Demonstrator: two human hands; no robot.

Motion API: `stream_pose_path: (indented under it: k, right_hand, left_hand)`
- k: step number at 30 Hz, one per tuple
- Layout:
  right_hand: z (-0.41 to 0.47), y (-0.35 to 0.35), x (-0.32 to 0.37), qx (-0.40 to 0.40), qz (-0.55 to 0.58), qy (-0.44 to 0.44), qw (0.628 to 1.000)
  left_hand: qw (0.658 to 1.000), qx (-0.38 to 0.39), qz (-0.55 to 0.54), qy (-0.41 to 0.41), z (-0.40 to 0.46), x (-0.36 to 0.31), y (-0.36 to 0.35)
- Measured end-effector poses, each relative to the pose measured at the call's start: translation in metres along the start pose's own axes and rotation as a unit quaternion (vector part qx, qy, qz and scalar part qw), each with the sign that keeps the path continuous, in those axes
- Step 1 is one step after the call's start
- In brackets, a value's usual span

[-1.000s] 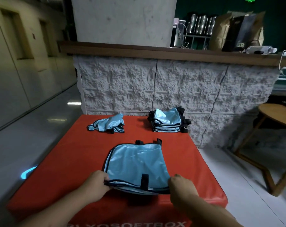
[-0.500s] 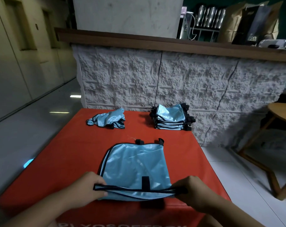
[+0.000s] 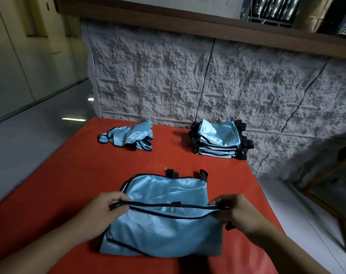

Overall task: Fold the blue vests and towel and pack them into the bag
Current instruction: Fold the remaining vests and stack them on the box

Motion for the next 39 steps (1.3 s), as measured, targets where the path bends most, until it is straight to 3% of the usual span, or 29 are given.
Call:
stream_pose_path:
  k: [6,10,19,28,30,32,35,37,39]
  right_hand:
    - [0.057,0.012,-0.013,-0.059,0.121,-0.014,0.991]
    - [0.093,0.016,-0.022,-0.09,0.128,-0.028,0.987]
    - [0.156,0.036,-0.035,-0.18,-0.062,-0.058,0.98]
    - [0.159,0.041,-0.037,-0.263,-0.19,-0.093,0.941]
    - [0.142,0.038,-0.019,-0.322,-0.218,-0.035,0.921]
    - [0.115,0.012,0.019,-0.366,-0.278,0.129,0.879]
    - [0.103,-0.069,0.034,-0.222,-0.306,0.28,0.883]
    - [0.111,-0.103,0.023,-0.137,-0.316,0.29,0.893]
    - [0.123,-0.113,0.007,-0.102,-0.346,0.278,0.891]
  left_hand:
    - [0.998,-0.066,-0.01,-0.002,0.054,0.011,0.001]
    - [0.995,-0.095,-0.013,0.004,0.091,0.019,-0.001]
    - [0.993,-0.116,0.025,0.019,0.145,0.039,-0.013]
    - [0.979,-0.132,0.139,0.065,0.15,0.053,-0.018]
    - [0.951,-0.2,0.233,0.036,0.136,0.029,-0.007]
    - [0.919,-0.249,0.296,-0.077,0.112,-0.017,-0.018]
    - [0.909,-0.097,0.303,-0.271,0.085,-0.063,-0.09]
    - [0.899,-0.006,0.334,-0.282,0.089,-0.05,-0.126]
    - [0.915,0.025,0.336,-0.22,0.104,-0.027,-0.132]
Point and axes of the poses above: each hand's wrist, its own z-axis towards the middle knuckle, its own y-axis out of the back of the hand, x = y × z, the point moved 10 cm from there along z, towards the middle knuckle, and after that the axes turned 6 degrees about z, right-handed, at the moved point
